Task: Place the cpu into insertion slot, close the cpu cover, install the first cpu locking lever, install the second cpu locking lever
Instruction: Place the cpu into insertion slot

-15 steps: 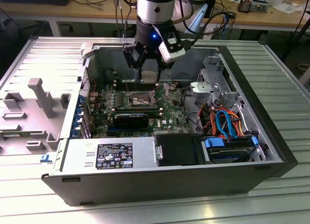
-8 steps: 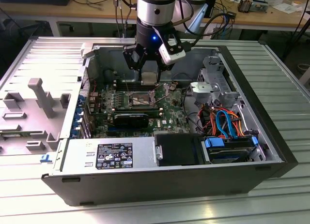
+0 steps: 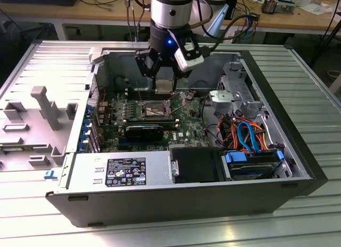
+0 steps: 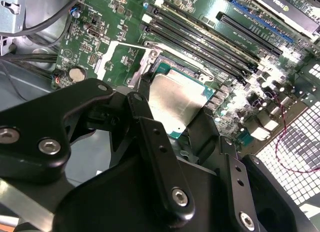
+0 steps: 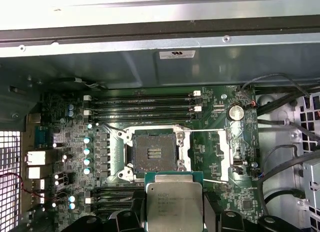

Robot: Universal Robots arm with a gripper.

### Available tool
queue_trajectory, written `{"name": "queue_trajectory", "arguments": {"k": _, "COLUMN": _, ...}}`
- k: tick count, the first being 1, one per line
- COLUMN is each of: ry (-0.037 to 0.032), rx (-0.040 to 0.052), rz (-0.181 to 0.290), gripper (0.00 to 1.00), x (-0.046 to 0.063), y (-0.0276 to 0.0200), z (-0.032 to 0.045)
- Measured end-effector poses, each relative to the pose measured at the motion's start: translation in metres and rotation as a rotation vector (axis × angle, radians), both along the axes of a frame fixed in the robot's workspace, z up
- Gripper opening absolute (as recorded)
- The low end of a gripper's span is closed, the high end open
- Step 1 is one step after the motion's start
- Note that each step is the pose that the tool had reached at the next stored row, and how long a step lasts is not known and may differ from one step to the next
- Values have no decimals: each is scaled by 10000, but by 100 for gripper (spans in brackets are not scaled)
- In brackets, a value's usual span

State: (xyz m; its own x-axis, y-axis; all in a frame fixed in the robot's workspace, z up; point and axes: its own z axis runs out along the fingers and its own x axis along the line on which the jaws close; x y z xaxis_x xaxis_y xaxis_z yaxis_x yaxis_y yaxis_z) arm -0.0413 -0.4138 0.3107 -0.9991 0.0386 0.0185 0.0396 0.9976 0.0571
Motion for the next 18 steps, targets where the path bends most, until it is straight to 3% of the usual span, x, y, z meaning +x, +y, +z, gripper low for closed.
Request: {"name": "queue_trajectory", "arguments": {"k": 18, "ry": 0, "rx": -78, "rz": -371, "gripper": 55, "x": 0, "y": 0, "z": -1}}
